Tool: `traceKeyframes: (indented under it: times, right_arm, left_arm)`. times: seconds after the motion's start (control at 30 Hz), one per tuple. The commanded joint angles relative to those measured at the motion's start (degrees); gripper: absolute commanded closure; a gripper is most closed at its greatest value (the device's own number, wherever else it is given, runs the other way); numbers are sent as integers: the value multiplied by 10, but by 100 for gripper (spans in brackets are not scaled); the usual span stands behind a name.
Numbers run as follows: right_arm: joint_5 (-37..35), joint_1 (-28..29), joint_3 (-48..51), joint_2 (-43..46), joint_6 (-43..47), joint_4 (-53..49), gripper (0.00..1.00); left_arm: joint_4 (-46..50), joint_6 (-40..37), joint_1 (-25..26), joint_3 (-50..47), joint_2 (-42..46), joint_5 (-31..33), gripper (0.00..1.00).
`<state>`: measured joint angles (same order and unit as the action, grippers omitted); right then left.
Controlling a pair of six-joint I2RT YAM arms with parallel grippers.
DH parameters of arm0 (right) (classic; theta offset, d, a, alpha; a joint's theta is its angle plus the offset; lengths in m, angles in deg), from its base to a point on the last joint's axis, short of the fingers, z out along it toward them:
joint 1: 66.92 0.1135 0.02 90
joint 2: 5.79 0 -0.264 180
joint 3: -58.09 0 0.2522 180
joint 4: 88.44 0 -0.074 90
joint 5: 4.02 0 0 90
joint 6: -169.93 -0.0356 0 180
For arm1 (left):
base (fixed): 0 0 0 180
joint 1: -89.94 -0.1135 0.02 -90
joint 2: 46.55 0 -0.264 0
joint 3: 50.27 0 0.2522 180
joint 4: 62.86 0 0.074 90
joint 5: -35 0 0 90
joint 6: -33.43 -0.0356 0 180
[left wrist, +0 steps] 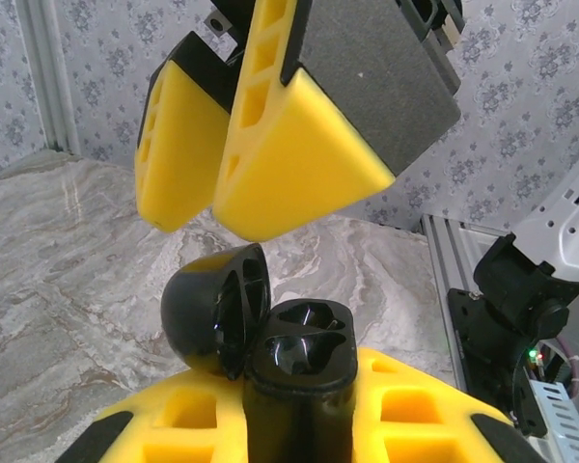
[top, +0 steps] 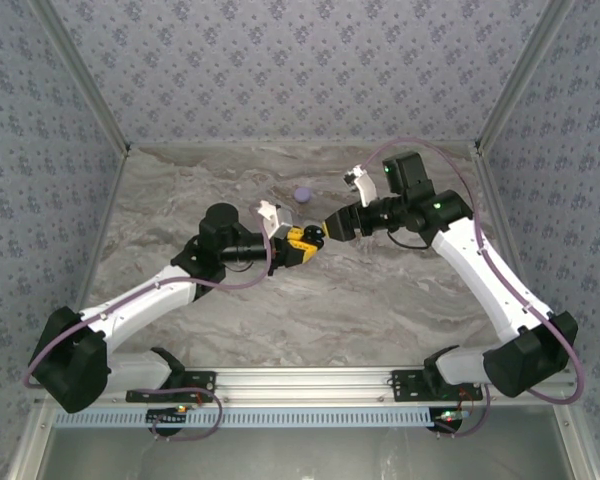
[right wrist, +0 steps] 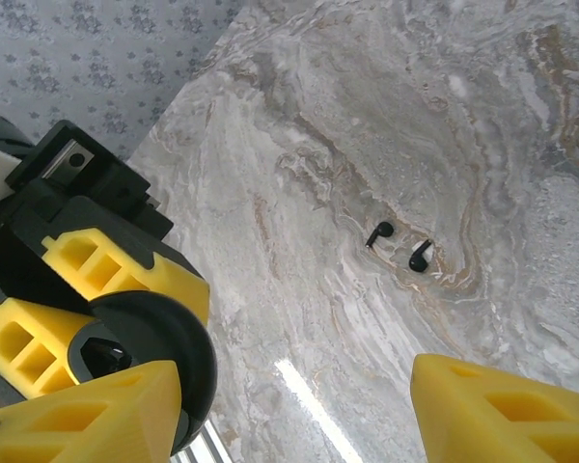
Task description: Insert the wireless bluetooth earbuds into the charging case
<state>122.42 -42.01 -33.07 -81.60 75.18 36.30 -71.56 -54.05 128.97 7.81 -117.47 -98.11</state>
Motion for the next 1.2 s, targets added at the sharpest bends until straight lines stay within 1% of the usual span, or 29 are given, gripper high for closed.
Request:
traceKeyframes:
  times: [0.0,0.1,0.2,0.33,0.4,0.7,0.83,0.93,0.97,1.17]
  right_arm:
    - [-27,-10,3,24,-18,19,33]
    - [-58,-25,17,38,-36,32,33]
    - [-88,-36,28,35,-47,29,32]
    - [-95,-38,30,-5,-47,9,33]
    - [-91,-34,29,-36,-47,2,35]
    - [-79,15,12,-168,-52,35,52]
    - [-83,41,-17,-238,-60,47,58]
    - [-79,57,-46,-287,-67,50,64]
    - [-78,61,-56,-303,-68,49,67]
    - [-71,84,-115,-387,-78,45,78]
  left_arm:
    - [10,-13,3,2,15,47,87]
    - [19,0,-4,-6,15,90,87]
    - [9,18,-13,-20,23,105,86]
    - [18,24,-15,-38,46,133,86]
    - [27,30,-16,-47,63,145,86]
    - [102,46,-15,-81,165,195,86]
    - [134,51,-15,-85,196,215,86]
    - [151,58,-14,-92,219,229,86]
    - [152,61,-14,-96,226,232,86]
    - [160,80,-15,-115,260,248,86]
